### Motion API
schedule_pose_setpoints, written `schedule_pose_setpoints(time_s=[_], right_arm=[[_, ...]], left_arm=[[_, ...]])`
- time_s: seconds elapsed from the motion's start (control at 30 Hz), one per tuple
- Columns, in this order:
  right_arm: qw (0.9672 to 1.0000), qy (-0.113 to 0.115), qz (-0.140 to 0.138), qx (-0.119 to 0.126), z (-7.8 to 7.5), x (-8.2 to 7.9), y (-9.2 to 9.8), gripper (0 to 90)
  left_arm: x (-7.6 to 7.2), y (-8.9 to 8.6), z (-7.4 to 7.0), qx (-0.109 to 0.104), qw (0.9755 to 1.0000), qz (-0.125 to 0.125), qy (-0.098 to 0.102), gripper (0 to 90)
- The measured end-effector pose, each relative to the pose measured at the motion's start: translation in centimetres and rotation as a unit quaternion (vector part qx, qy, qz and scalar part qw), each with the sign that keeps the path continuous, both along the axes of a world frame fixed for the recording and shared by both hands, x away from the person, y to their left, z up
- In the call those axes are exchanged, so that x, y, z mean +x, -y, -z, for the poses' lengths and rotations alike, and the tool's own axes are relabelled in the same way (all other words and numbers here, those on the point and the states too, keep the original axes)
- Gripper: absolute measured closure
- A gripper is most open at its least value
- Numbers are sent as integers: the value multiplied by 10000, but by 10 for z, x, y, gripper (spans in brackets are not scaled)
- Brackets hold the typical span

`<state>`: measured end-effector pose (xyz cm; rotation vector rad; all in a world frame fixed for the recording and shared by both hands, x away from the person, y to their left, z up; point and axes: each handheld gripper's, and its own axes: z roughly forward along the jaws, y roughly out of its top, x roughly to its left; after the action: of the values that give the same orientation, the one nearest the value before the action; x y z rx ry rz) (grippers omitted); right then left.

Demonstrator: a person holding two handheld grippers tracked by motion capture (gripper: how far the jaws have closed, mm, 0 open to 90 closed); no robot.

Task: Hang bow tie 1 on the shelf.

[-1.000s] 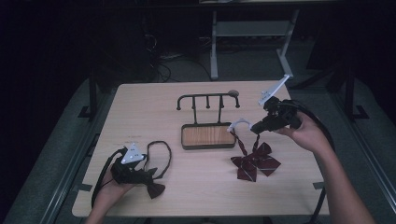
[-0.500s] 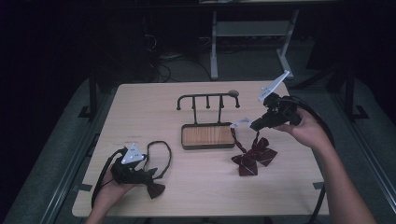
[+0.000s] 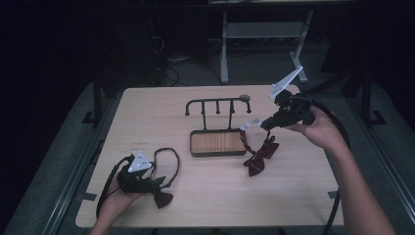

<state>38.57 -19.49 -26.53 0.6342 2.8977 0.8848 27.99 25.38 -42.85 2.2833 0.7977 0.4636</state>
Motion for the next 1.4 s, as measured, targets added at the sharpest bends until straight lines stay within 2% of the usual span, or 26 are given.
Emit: schedule_pose_setpoints(time_s=[0.37,1.0,1.23,1.4], right_arm=[[9999,164,-55,-3,-21,-1,-8,877],[9991,364,-189,-78,-41,0,-24,876],[9992,380,-114,-62,-48,6,-24,876],[9996,268,16,-75,-45,19,-22,875]], left_arm=[[1,-1,0,7,10000,3,-2,348],[1,-1,-2,14,10000,13,-38,348],[1,-1,-1,1,10000,15,-26,349],[1,-1,-2,14,10000,27,-41,348]])
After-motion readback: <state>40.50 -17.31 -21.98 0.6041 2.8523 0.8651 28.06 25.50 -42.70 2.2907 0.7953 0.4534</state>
